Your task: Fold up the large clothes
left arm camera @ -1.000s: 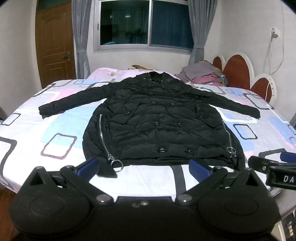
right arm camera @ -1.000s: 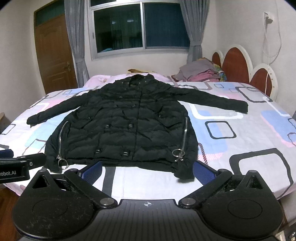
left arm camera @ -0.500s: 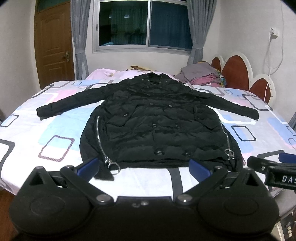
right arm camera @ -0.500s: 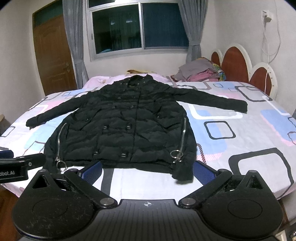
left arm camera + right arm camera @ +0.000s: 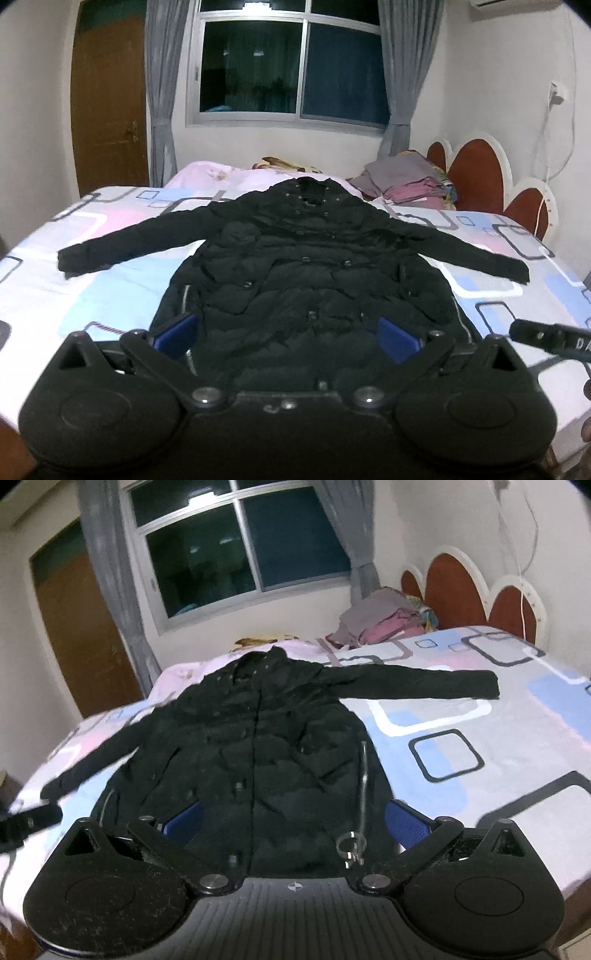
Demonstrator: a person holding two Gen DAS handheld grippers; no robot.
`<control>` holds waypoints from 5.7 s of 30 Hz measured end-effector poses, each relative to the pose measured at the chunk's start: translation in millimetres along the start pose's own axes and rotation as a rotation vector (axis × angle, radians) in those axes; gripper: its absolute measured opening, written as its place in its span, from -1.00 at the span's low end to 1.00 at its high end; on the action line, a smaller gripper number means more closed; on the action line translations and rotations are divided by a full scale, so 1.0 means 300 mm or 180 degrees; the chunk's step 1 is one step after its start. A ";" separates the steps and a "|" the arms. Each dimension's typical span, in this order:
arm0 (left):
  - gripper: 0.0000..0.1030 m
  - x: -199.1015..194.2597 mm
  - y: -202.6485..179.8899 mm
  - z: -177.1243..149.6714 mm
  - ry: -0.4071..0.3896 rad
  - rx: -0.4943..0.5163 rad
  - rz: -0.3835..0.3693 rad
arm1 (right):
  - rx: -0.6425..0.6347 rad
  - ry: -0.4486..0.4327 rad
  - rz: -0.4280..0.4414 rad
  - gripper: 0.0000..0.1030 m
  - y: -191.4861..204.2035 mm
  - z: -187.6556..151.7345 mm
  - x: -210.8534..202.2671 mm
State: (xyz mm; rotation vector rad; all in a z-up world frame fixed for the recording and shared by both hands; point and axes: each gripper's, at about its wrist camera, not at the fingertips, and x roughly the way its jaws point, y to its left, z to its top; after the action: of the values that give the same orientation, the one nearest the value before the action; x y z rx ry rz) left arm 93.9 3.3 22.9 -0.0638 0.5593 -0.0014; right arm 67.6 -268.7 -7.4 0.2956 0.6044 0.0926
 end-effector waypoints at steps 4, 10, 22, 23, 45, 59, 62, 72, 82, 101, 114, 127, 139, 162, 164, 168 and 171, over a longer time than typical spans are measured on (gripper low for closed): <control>1.00 0.148 0.020 0.044 0.0103 0.0022 -0.0124 | 0.0125 -0.0001 -0.0029 1.00 -0.033 0.088 0.103; 1.00 0.355 0.072 0.110 0.0100 0.0054 -0.0023 | 0.0293 -0.0041 -0.0300 1.00 -0.097 0.188 0.270; 1.00 0.616 0.080 0.289 0.0155 -0.0060 -0.0136 | 0.0676 -0.0376 -0.0662 1.00 -0.262 0.382 0.429; 1.00 0.646 0.069 0.296 0.0197 -0.0096 -0.0174 | 0.0713 -0.0404 -0.0669 1.00 -0.289 0.400 0.438; 1.00 1.126 -0.298 0.451 0.0154 0.0130 0.0040 | 0.2204 -0.0442 -0.0906 0.21 -1.139 0.456 0.903; 1.00 1.229 -0.268 0.472 0.0494 0.0346 0.0101 | 0.2131 -0.0461 -0.1100 -0.39 -1.215 0.451 0.970; 1.00 1.259 -0.191 0.466 0.0640 0.0357 0.0165 | 0.1852 -0.0457 -0.1209 -0.68 -1.146 0.519 0.998; 0.93 1.298 0.063 0.513 0.0638 0.0192 0.0141 | 0.0598 -0.0658 -0.0333 -0.73 -0.461 0.718 1.040; 0.95 1.282 0.242 0.555 0.0571 -0.0108 -0.0130 | -0.0225 -0.0009 0.0498 -0.73 0.328 0.566 1.351; 0.75 1.511 0.273 0.514 0.0881 -0.0398 -0.0680 | -0.0025 -0.0032 0.0220 -0.28 0.227 0.530 1.329; -0.65 1.670 0.247 0.461 0.1013 -0.0320 -0.0638 | 0.0205 0.0502 -0.0430 -0.53 -0.146 0.510 1.428; 0.51 1.635 -0.027 0.570 0.0416 0.0382 -0.0395 | -0.0127 0.0313 0.0402 -0.54 0.013 0.683 1.511; 0.42 1.824 0.082 0.515 0.0887 0.0112 -0.0234 | 0.0193 0.0354 -0.0262 -1.00 -0.307 0.700 1.638; 0.94 1.658 0.032 0.399 0.0880 0.0441 -0.0103 | -0.0275 0.0886 -0.0353 -0.39 -0.191 0.568 1.437; 0.88 1.606 0.079 0.413 0.0834 0.0239 -0.0087 | -0.0249 0.0726 -0.0410 -0.39 -0.170 0.579 1.380; 0.90 1.460 0.231 0.406 0.0574 -0.0057 0.0175 | -0.0087 0.0494 -0.0310 -0.09 -0.110 0.579 1.250; 0.70 1.363 0.413 0.368 0.0501 -0.0492 0.0445 | -0.0120 0.0445 -0.0158 0.22 -0.024 0.539 1.196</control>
State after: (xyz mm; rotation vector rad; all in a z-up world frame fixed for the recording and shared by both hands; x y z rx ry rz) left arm 497.1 125.9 -108.0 -0.1760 0.7199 0.1741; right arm 454.6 -254.0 -79.0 0.2388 0.7474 0.0771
